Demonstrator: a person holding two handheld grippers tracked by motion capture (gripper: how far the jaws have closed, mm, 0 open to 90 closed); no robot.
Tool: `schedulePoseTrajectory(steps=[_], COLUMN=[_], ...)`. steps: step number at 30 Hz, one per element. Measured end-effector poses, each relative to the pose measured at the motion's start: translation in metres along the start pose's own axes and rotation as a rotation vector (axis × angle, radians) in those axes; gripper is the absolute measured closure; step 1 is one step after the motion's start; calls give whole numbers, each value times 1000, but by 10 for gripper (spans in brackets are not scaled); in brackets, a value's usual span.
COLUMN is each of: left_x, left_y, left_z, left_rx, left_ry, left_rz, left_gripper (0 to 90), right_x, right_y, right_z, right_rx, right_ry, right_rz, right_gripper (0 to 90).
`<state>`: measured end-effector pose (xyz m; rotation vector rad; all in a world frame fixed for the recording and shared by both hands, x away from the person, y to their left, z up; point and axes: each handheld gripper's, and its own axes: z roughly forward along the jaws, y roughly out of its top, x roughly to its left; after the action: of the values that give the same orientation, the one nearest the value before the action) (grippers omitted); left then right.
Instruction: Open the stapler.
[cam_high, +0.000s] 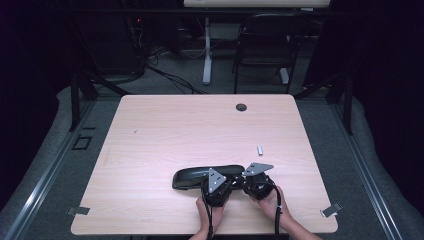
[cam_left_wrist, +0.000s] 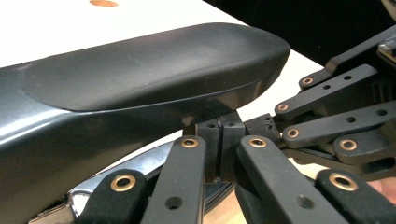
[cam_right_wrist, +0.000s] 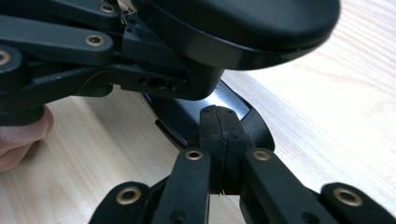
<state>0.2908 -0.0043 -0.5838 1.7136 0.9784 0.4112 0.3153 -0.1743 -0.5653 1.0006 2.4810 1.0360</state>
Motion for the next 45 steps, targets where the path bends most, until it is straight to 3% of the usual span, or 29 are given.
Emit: schedulePoseTrajectory(steps=[4,5,6,7,9,10,18,45], left_x=[0,0,0,0,-4,-4,1,19], left_y=[0,3,3,27,45,50,42,60], left_z=[-1,-5,-5,-15,-22,-23,-23,-47], left_rx=[-10,-65,-65,-146,-165,-171,-141,-136], left_ry=[-3,2,2,-1,-9,-11,4,23], left_rz=[4,15,15,49,102,96,42,69], left_gripper=[900,900,900,900,900,900,900,900], right_x=[0,-1,0,0,0,0,0,-2], right_y=[0,0,0,0,0,1,1,2], right_z=[0,0,0,0,0,0,1,1], right_rx=[1,1,3,-2,0,2,0,6], right_ry=[2,6,0,0,7,4,3,13], right_rz=[0,1,-1,2,6,4,7,6], right_gripper=[900,900,900,900,900,900,900,900])
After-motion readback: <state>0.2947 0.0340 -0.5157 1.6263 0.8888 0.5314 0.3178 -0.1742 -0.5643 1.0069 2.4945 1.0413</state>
